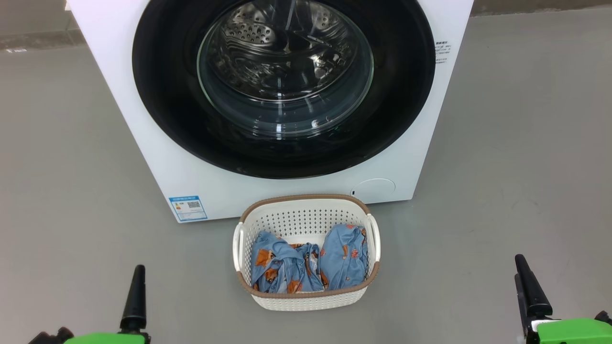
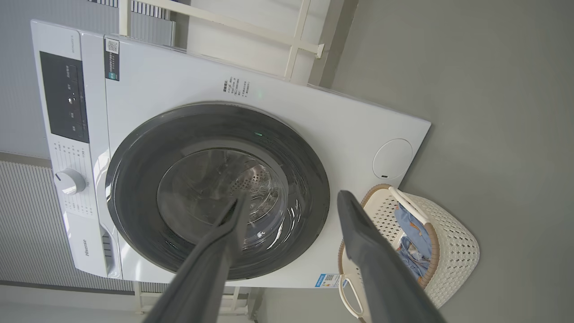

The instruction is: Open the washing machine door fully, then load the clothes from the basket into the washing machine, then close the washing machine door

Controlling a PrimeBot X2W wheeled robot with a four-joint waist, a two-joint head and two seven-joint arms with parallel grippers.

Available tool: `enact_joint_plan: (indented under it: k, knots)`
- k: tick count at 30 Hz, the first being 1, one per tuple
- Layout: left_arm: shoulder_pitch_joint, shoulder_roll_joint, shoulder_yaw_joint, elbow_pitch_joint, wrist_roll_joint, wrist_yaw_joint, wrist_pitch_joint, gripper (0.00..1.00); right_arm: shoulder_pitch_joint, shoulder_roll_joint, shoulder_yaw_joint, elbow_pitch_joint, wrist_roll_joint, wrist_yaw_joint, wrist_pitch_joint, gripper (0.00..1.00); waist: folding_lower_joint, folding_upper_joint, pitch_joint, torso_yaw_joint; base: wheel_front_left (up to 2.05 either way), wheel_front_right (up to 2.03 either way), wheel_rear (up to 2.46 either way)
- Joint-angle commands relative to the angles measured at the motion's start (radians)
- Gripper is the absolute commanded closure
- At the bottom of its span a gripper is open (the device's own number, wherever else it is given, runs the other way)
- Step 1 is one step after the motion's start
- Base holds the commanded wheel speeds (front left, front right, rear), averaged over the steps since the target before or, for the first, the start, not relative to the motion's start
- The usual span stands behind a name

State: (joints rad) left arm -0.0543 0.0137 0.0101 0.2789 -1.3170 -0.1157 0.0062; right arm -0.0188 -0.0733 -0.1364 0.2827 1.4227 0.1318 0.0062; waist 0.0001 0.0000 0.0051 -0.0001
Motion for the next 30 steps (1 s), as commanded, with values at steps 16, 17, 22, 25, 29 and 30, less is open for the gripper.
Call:
enact_joint_plan:
  k: [16, 17, 22, 25, 29, 30]
  knots:
    - [-0.050, 0.020, -0.033, -0.076, 0.334, 0.036, -0.056, 0.00, -0.019, -0.021, -0.014, -0.045, -0.385, 0.000, -0.058, 0.00, -0.0001, 0.0000, -0.001, -0.002, 0.00, 0.00, 0.00]
    - [-0.050, 0.020, -0.036, -0.078, 0.354, 0.038, -0.059, 0.00, -0.018, -0.020, -0.015, -0.047, -0.405, 0.000, -0.061, 0.00, -0.0001, 0.0000, -0.001, -0.002, 0.00, 0.00, 0.00]
    - [-0.053, 0.026, -0.054, -0.090, 0.447, 0.042, -0.074, 0.00, -0.017, -0.018, -0.020, -0.058, -0.504, -0.001, -0.070, 0.00, -0.0001, 0.0000, -0.001, -0.001, 0.00, 0.00, 0.00]
    - [-0.055, 0.031, -0.068, -0.096, 0.498, 0.043, -0.082, 0.00, -0.017, -0.017, -0.024, -0.064, -0.560, -0.001, -0.073, 0.00, -0.0001, 0.0000, -0.001, -0.001, 0.00, 0.00, 0.00]
    - [-0.057, 0.040, -0.088, -0.103, 0.567, 0.047, -0.094, 0.00, -0.015, -0.016, -0.027, -0.070, -0.632, -0.001, -0.074, 0.00, -0.0001, 0.0000, -0.001, -0.001, 0.00, 0.00, 0.00]
    - [-0.057, 0.042, -0.093, -0.105, 0.582, 0.049, -0.097, 0.00, -0.015, -0.016, -0.028, -0.072, -0.649, -0.001, -0.075, 0.00, -0.0001, 0.0000, -0.001, 0.000, 0.00, 0.00, 0.00]
